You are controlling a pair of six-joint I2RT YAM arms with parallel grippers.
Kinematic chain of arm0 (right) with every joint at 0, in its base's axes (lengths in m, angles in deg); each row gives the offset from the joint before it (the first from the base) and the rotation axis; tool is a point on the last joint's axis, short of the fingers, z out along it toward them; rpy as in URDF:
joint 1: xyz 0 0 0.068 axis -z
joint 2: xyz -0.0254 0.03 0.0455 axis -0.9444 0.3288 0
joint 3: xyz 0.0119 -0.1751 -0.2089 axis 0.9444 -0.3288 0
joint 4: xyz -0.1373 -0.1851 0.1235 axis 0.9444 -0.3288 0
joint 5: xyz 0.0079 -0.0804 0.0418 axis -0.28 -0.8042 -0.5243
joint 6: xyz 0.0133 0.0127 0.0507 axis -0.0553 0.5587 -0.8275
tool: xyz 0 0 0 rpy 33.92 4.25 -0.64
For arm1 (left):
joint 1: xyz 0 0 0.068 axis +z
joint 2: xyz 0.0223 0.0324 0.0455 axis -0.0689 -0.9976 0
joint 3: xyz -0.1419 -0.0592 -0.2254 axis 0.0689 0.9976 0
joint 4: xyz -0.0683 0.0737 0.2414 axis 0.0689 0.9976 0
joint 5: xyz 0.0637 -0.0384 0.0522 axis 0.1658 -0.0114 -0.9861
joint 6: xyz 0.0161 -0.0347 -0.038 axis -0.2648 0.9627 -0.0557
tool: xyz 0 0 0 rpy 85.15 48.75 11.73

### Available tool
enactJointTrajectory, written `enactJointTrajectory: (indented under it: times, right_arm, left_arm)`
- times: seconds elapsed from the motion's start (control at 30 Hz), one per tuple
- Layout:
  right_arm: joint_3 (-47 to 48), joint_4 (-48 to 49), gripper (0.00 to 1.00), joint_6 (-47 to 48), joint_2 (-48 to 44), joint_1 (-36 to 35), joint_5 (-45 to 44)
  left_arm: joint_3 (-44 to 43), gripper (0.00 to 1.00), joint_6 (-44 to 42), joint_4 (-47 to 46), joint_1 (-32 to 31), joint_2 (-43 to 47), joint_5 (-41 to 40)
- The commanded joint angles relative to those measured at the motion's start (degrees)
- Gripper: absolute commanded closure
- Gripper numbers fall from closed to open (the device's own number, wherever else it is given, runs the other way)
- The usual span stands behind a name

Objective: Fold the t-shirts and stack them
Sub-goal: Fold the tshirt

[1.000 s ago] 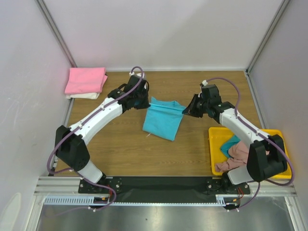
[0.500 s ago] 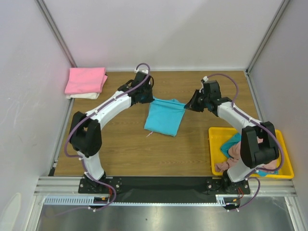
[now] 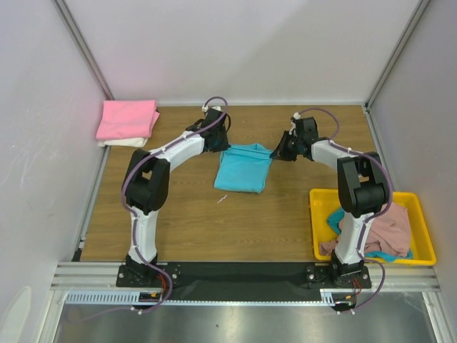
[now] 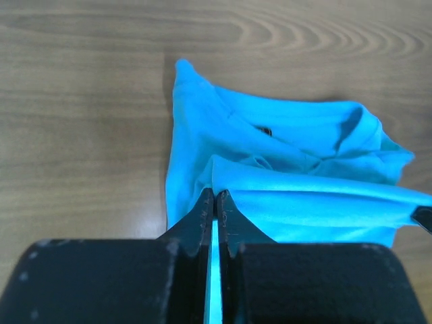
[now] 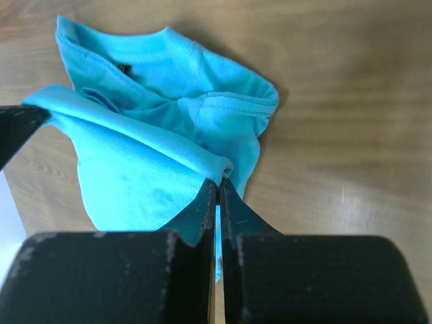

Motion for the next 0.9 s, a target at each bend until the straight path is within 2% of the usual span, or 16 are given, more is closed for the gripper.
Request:
enactJointTrajectory:
  times: [0.0, 0.13, 0.27, 0.4, 0.43, 0.47, 0.6, 0.83, 0.87]
  right_arm:
    - [3.90, 1.04, 1.00, 2.54, 1.52, 1.92, -2.51]
    - [6.54, 1.05, 0.99, 2.45, 3.71, 2.53, -1.99]
    - [9.18, 0.69, 0.98, 3.67, 5.99, 2.80, -0.85]
    - [11.55, 1.66, 1.00, 4.47, 6.97, 2.71, 1.34]
    - [11.99, 1.66, 0.98, 4.73, 7.23, 2.80, 1.52]
    - [12.51, 1.57, 0.92, 5.00, 7.49, 2.80, 1.61]
    - [16.20, 0.35, 0.91, 6.31, 10.91, 2.89, 3.98]
    - [26.66, -3.87, 0.90, 6.85, 16.62, 2.89, 5.30]
    - [29.37, -4.66, 0.86, 7.02, 17.24, 2.89, 5.57]
  left_arm:
    - [-4.20, 0.93, -0.26, -4.70, 3.05, -1.60, -3.83]
    - [-8.24, 0.85, -0.26, -3.83, 3.31, -5.20, -4.18]
    - [-10.27, 0.85, 0.88, -2.16, 3.75, -7.05, -5.75]
    - [-7.20, 0.89, 3.25, -4.70, 4.54, -5.30, -4.98]
    - [-7.02, 0.89, 3.34, -4.88, 4.72, -5.03, -4.71]
    - [-7.02, 0.87, 3.34, -4.79, 4.72, -4.86, -4.27]
    - [-4.22, 0.72, 1.77, -9.51, 4.72, -2.67, 2.65]
    - [4.84, 0.53, -0.34, -19.72, 4.55, 2.87, 10.14]
    - [5.80, 0.51, -0.43, -20.34, 4.55, 3.23, 10.41]
